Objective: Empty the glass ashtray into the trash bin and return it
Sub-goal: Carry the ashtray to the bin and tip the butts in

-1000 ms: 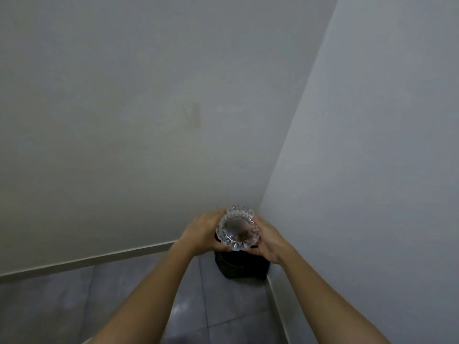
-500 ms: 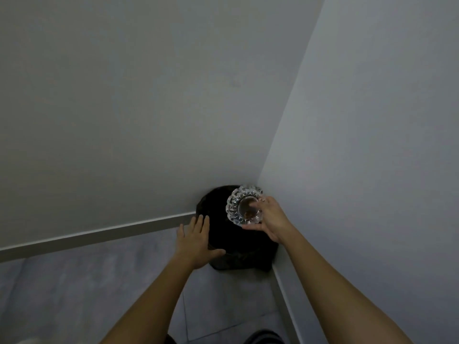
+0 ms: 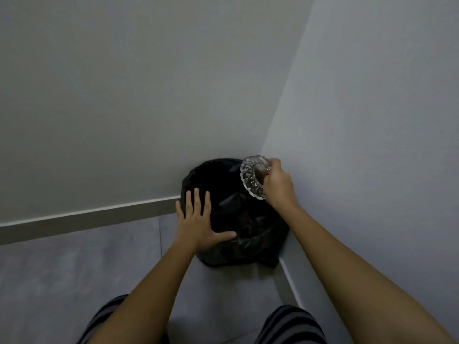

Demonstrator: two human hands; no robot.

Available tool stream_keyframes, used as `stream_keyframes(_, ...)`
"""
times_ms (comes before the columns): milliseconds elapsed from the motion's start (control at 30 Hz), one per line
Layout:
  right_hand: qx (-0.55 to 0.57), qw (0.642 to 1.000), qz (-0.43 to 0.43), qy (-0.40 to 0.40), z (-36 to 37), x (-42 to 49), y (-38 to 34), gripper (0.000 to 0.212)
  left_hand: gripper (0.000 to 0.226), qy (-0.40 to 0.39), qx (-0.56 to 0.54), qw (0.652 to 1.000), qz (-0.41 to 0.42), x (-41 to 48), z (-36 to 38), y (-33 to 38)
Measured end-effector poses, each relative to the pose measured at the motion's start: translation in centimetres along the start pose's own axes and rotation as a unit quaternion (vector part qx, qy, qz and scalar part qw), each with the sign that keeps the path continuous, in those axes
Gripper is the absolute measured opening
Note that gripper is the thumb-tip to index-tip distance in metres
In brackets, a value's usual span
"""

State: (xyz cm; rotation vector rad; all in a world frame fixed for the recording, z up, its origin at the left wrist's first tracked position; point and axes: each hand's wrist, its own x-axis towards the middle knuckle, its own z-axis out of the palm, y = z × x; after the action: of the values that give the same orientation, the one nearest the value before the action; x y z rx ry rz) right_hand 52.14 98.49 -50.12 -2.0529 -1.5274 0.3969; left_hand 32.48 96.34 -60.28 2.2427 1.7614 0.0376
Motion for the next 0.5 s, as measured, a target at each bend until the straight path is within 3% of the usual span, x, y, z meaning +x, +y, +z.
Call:
stream_keyframes(200,-0.187,0.951,-0.242,0.029,-0.5,-0.1,-0.2,0.049,0.142,0.023,-0.016,0.999,-0.019,-0.2,0.7,0.3)
stream_keyframes(333,-0.246,0.925,-0.281,0.069,-1.2,-0.6,-0.8,0.037,0.143,0.035,-0.022,0.999,-0.016,-0.2,0.9,0.2)
stream_keyframes(433,-0.324,0.882,-0.334,0.075,-1.8,-0.7,-1.0,0.036,0.143,0.038,-0.024,0.999,-0.016,-0.1,1.0,0.3)
stream_keyframes(500,-0.317,0.894,-0.308,0.068,-2.0,-0.6,-1.4,0.038,0.144,0.037,-0.026,0.999,-0.016,0.0,1.1,0.2)
